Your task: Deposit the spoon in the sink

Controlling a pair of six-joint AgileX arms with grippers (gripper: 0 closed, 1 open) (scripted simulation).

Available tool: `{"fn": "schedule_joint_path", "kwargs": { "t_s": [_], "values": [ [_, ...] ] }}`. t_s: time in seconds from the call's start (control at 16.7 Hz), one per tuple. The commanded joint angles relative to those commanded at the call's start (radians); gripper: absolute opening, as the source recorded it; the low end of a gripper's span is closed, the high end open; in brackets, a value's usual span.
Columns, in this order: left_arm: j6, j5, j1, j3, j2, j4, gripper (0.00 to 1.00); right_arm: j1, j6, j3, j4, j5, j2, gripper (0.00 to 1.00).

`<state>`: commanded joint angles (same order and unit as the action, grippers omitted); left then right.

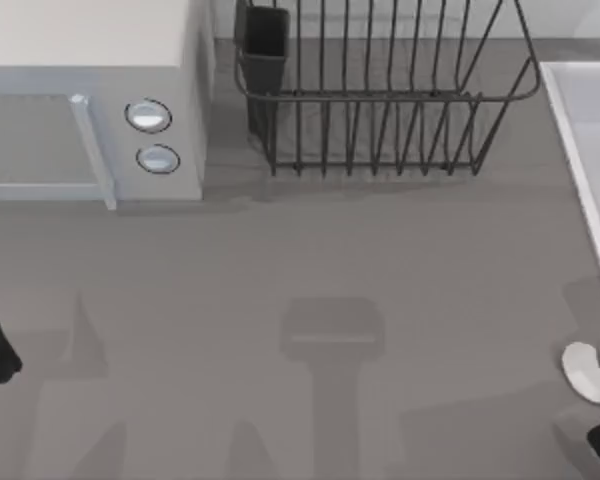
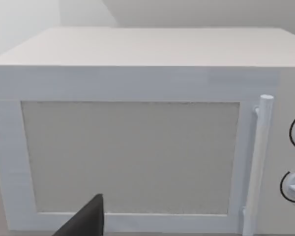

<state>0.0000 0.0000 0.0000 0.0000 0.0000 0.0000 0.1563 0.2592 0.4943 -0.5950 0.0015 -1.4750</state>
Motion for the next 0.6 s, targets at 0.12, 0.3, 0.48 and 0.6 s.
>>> {"fn": "schedule_joint_path", "kwargs": {
  "t_s": [0.12, 0.3, 0.48, 0.6],
  "values": [
    [0.0, 0.0, 0.0, 0.0, 0.0, 0.0, 1.0, 0.0, 0.0, 0.0, 0.0, 0.0, 0.0, 0.0],
    [0.0, 0.0, 0.0, 0.0, 0.0, 0.0, 1.0, 0.0, 0.0, 0.0, 0.0, 0.0, 0.0, 0.0],
    [0.0, 0.0, 0.0, 0.0, 0.0, 0.0, 1.0, -0.004, 0.002, 0.051, -0.098, -0.007, 0.075, 0.0],
    [0.0, 0.0, 0.0, 0.0, 0.0, 0.0, 1.0, -0.004, 0.004, 0.083, -0.135, -0.007, 0.087, 0.0]
  ]
}}
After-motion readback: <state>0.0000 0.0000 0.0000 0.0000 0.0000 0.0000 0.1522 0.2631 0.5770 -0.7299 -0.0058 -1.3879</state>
